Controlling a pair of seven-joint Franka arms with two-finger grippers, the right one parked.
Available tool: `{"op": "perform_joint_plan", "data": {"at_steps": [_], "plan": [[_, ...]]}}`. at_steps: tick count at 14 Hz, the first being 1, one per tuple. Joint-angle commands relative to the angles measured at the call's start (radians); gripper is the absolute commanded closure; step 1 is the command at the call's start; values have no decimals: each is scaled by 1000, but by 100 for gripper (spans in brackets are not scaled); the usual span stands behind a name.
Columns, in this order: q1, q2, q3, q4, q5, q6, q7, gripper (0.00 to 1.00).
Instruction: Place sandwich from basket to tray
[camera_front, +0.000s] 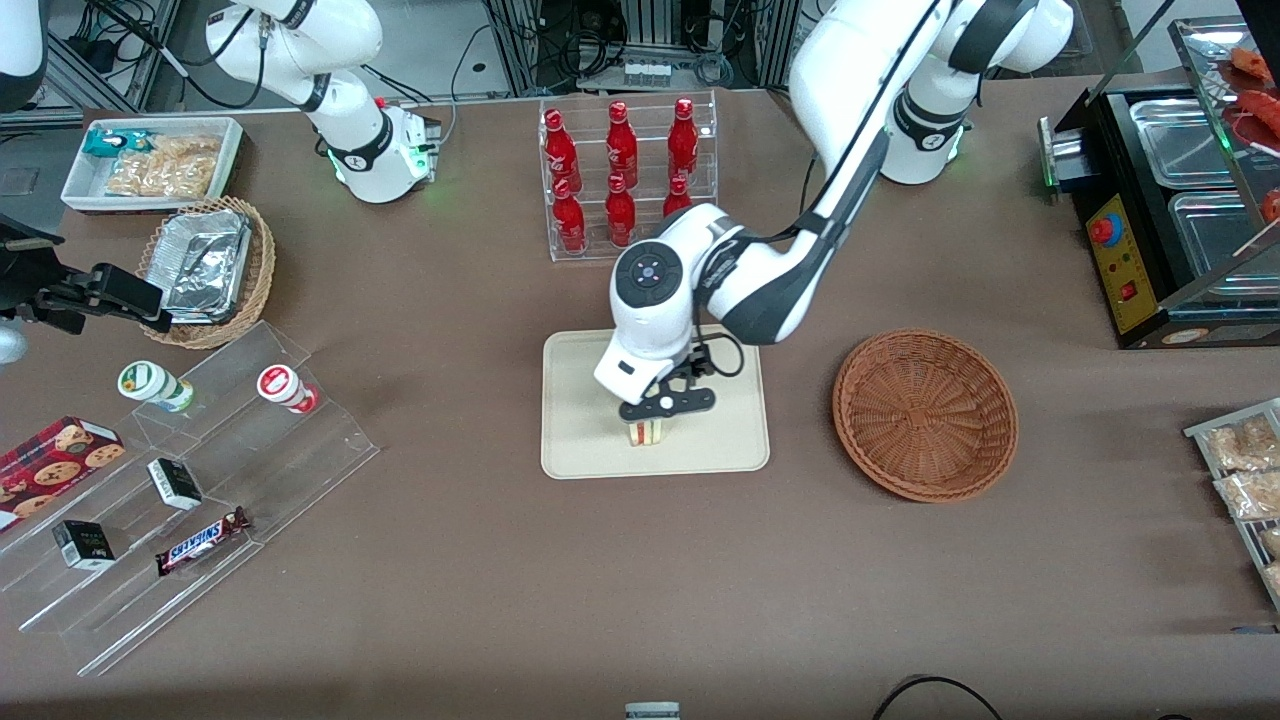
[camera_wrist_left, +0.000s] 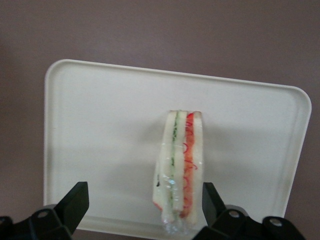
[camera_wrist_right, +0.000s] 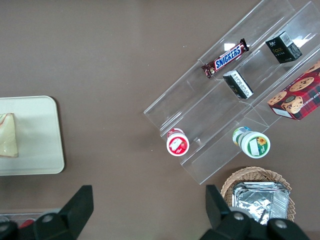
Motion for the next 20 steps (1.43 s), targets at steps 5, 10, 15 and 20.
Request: {"op": "perform_joint_plan", "data": {"at_steps": [5,10,15,20], "plan": [[144,-207,6,-142,1,-193,76,0],[320,-354,6,-295,0,-197,321,0],[452,-478,7,-338,-9,-327,542,0],[676,-604,-119,-329,-17,-450,717,0]]}}
